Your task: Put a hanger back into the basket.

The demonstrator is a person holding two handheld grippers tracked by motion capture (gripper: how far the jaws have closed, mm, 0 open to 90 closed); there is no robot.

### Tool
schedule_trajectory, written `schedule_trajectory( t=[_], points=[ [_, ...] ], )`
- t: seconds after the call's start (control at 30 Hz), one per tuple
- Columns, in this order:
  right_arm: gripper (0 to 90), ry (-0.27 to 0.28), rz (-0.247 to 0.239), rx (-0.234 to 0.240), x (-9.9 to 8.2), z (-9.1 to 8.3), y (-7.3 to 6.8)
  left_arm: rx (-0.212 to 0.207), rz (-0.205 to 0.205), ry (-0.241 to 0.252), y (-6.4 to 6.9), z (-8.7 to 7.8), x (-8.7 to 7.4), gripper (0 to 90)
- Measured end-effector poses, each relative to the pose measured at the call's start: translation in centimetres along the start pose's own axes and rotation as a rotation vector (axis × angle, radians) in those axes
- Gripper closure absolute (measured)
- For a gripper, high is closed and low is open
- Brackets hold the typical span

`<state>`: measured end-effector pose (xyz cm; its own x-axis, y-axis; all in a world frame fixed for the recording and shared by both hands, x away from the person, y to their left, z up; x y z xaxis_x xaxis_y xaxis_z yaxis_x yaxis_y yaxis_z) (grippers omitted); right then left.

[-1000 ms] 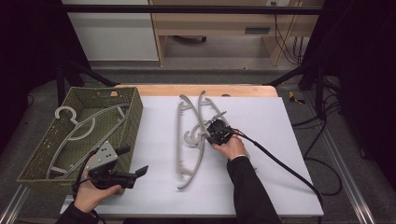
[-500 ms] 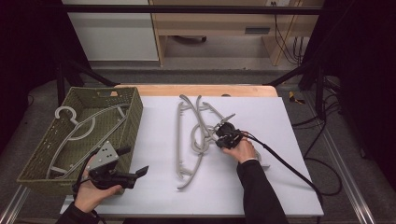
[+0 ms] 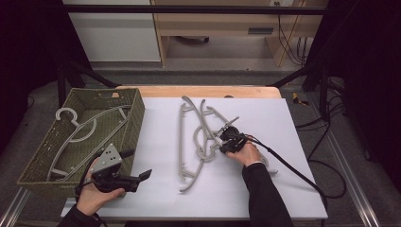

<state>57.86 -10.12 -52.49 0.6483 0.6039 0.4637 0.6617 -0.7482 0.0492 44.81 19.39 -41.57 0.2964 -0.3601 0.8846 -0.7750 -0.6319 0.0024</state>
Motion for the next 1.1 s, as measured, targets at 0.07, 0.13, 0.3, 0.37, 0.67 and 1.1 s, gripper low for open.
schedule_trajectory(
  t=[0.07, 0.13, 0.3, 0.37, 0.67, 1.1],
  points=[
    [81.7, -0.004, 0.009, 0.008, 0.0, 0.1, 0.0, 0.000, 0.001, 0.000, 0.0, 0.0, 0.0, 8.1],
    [82.2, -0.010, -0.003, 0.006, -0.1, 0.0, 0.0, 0.000, 0.001, 0.000, 0.1, 0.0, 0.0, 8.1],
    [82.6, 0.007, -0.033, 0.020, -0.2, -1.1, 0.0, 0.001, 0.002, 0.003, 0.0, -0.1, 0.1, 8.1],
    [82.7, 0.019, -0.028, 0.034, -0.1, -1.9, -0.1, 0.002, 0.004, 0.005, 0.0, -0.1, 0.1, 8.1],
    [82.7, 0.086, -0.066, 0.090, -0.1, -6.0, -0.6, 0.003, 0.016, 0.011, 0.0, -0.5, 0.3, 8.0],
    [82.7, 0.141, -0.271, 0.369, -1.6, -13.2, -6.9, -0.017, 0.089, 0.005, 1.1, -1.4, 1.9, 7.9]
  ],
)
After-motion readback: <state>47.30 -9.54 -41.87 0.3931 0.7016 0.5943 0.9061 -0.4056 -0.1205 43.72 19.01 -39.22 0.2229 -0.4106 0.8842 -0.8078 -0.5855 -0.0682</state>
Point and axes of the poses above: each handheld gripper's, and its own axes: z roughly forward along the jaws, x roughly out of its top, y roughly to its right, the point moved 8 cm from there along z, roughly forward along the jaws, and after that the axes turned 3 degrees about -x, right-handed, at the moved point
